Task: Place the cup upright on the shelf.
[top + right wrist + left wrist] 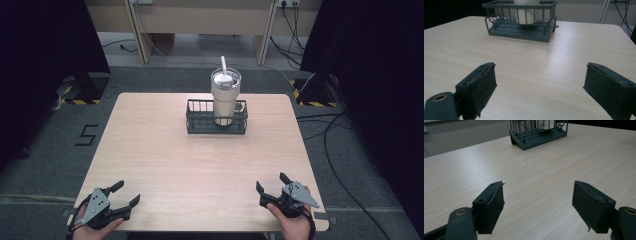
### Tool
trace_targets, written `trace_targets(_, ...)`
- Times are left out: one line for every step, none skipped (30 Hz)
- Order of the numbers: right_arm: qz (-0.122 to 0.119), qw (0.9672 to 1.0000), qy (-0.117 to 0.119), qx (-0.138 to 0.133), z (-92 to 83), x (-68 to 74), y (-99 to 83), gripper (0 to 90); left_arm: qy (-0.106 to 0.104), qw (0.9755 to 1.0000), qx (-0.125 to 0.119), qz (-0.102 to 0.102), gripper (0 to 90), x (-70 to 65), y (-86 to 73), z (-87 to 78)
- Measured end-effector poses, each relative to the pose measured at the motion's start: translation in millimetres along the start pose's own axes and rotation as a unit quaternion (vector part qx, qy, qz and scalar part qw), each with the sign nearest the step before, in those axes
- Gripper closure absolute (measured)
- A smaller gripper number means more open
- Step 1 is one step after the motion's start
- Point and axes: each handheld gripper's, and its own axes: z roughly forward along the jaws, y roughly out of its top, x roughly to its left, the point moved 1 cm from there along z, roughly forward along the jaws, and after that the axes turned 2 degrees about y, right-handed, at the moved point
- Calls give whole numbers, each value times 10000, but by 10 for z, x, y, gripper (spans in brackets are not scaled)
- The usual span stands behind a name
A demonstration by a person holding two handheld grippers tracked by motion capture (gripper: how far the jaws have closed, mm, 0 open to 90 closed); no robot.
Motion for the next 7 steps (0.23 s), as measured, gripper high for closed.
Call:
trace_targets(12,10000,17,8,1,1,-4,109,-4,10000,3,-1,249,-1,0,2)
trace_targets(19,10000,21,5,0,3,-6,109,-9,10000,5,-3,248,-3,0,4)
trace_targets(13,10000,30,-6,0,9,-7,109,-14,10000,9,0,249,-5,0,6)
trace_targets(-6,10000,46,-5,-1,12,-8,109,-13,10000,11,1,249,-8,0,7)
trace_targets(-7,10000,52,-8,-1,17,-7,109,-11,10000,13,6,248,-10,1,7)
trace_targets(-26,10000,66,-12,-3,18,-6,108,-9,10000,10,8,249,-11,2,7)
trace_targets(-44,10000,74,-22,-4,19,-4,108,-8,10000,8,11,249,-11,3,6)
